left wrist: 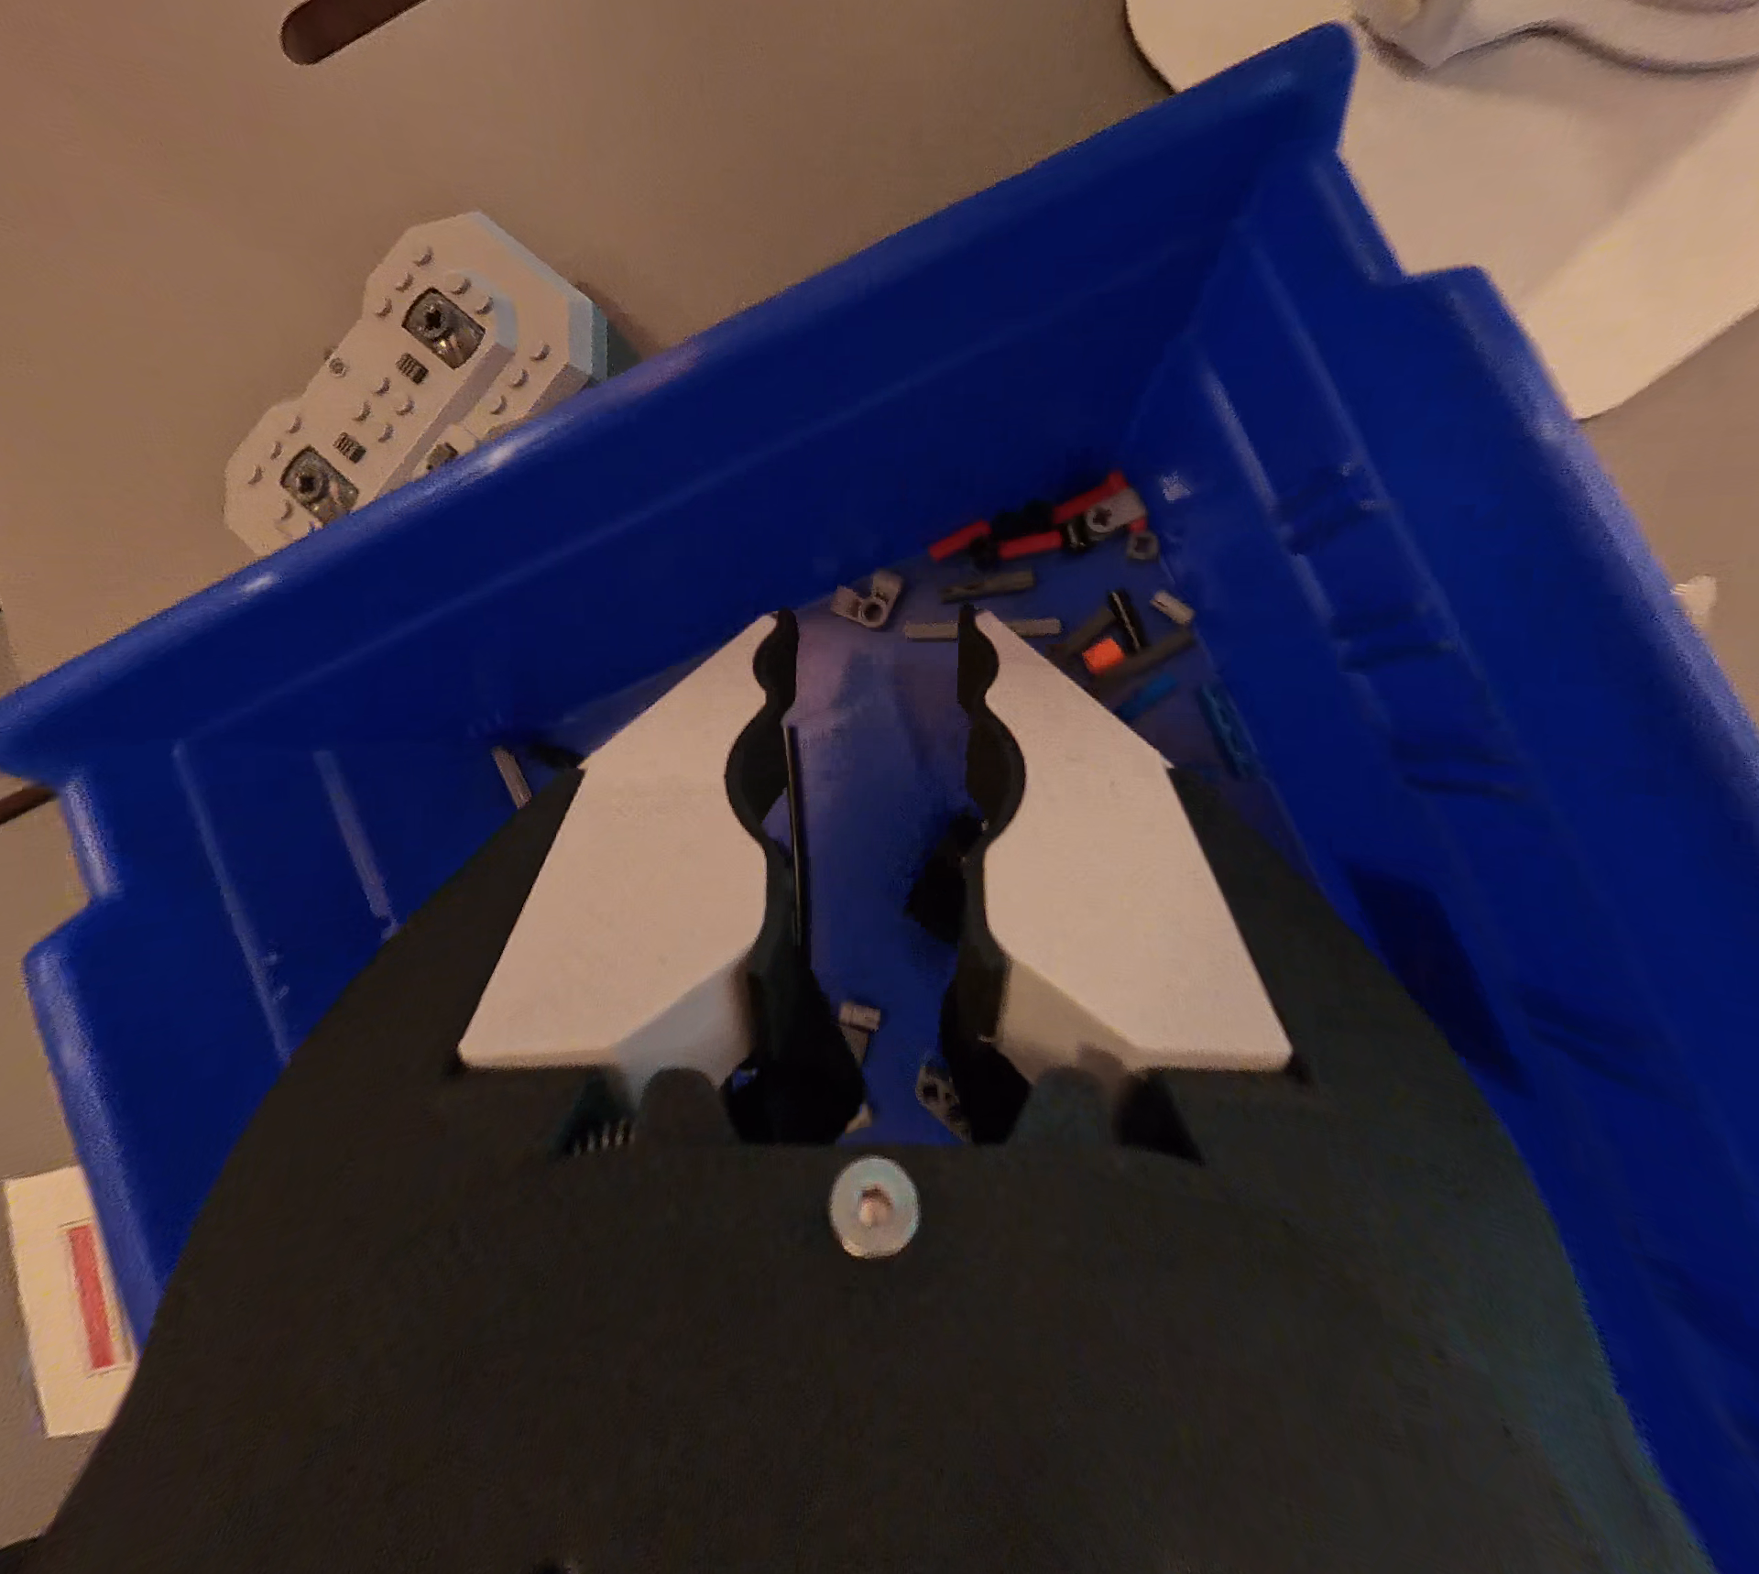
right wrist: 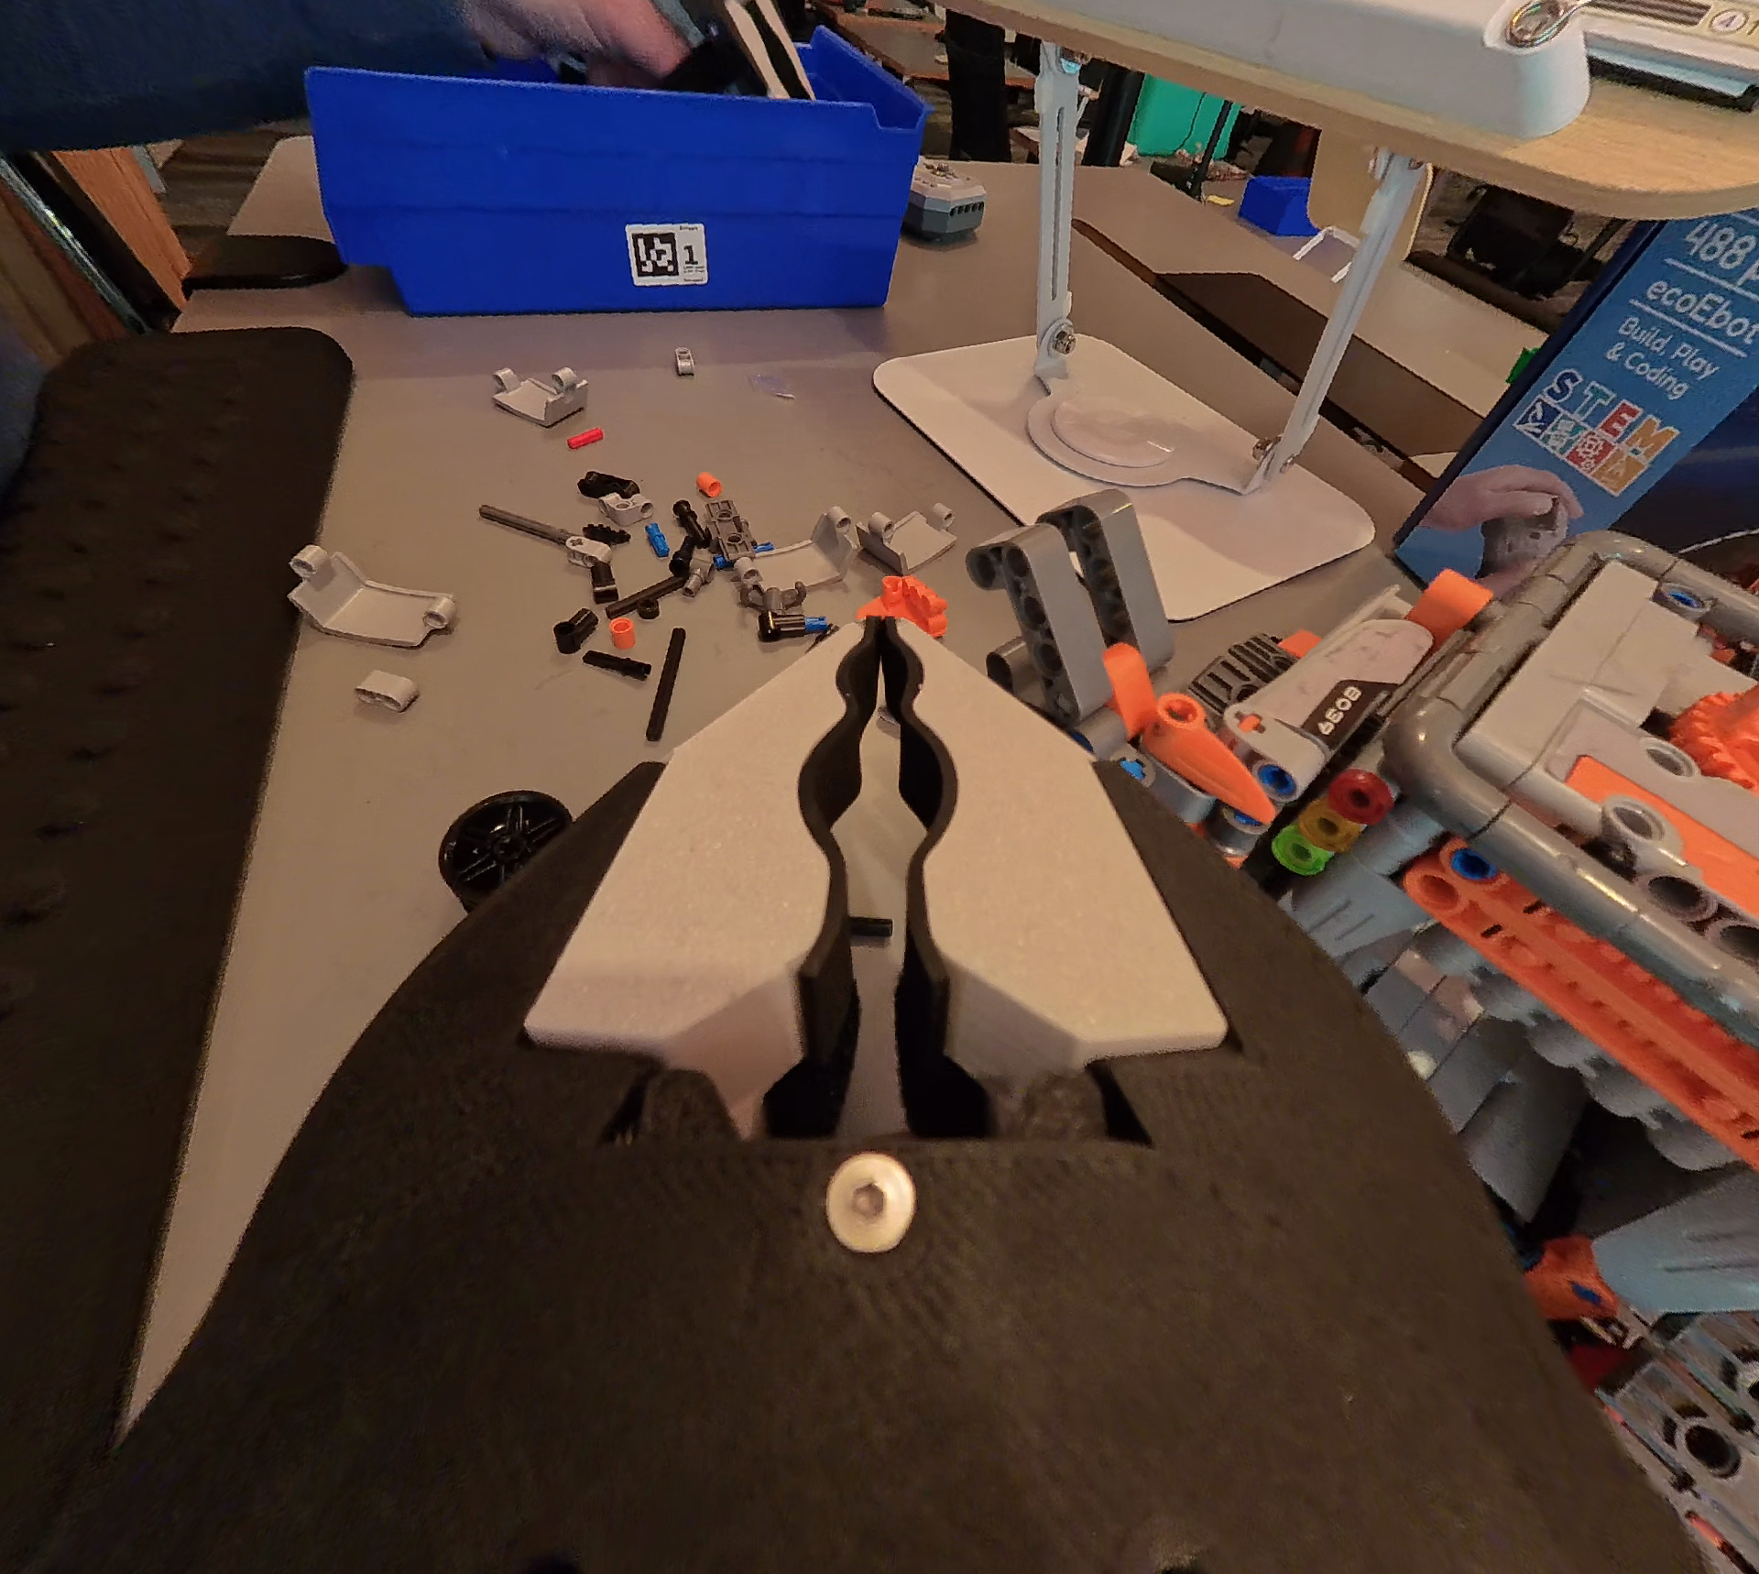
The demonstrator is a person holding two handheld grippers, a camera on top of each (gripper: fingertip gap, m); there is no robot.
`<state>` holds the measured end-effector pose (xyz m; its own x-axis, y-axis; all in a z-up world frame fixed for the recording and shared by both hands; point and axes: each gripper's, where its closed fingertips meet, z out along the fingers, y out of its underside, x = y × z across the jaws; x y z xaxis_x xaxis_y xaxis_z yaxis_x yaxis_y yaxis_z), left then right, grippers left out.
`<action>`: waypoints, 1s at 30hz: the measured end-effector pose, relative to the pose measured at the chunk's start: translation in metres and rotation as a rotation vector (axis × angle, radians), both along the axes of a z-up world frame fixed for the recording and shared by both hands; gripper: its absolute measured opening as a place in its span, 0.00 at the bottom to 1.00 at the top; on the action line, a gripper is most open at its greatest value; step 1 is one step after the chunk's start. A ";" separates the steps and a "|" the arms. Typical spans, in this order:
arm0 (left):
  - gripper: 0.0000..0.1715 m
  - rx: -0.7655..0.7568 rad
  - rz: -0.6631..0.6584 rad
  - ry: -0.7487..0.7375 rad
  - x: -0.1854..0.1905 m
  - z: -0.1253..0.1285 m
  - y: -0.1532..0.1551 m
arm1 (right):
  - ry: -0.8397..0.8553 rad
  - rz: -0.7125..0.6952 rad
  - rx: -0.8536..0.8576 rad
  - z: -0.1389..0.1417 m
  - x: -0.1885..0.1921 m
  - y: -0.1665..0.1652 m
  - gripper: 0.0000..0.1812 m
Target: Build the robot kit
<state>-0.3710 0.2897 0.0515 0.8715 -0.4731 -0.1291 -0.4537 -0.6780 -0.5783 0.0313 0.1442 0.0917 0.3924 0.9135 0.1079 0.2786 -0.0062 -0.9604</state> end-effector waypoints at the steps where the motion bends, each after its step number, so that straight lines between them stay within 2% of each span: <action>1: 0.18 -0.005 0.005 0.006 0.000 -0.005 0.005 | 0.005 0.001 0.002 0.001 0.000 0.000 0.00; 7: 0.15 -0.070 0.022 -0.009 0.005 -0.030 0.010 | 0.008 0.011 0.010 0.004 -0.001 -0.003 0.00; 9: 0.11 -0.064 0.031 -0.008 0.004 -0.033 0.012 | 0.010 0.013 0.009 0.004 0.000 -0.003 0.00; 11: 0.08 -0.049 0.040 -0.023 0.002 -0.033 0.014 | 0.010 0.015 0.009 0.004 -0.001 -0.003 0.00; 17: 0.07 -0.037 0.051 -0.086 0.002 -0.032 0.014 | 0.018 0.017 0.019 0.008 0.000 -0.005 0.00; 18: 0.02 -0.029 0.046 -0.091 0.003 -0.031 0.014 | 0.019 0.017 0.021 0.008 0.000 -0.005 0.00; 30: 0.00 -0.053 0.062 -0.111 -0.009 -0.024 -0.006 | 0.026 0.022 0.032 0.012 0.000 -0.007 0.00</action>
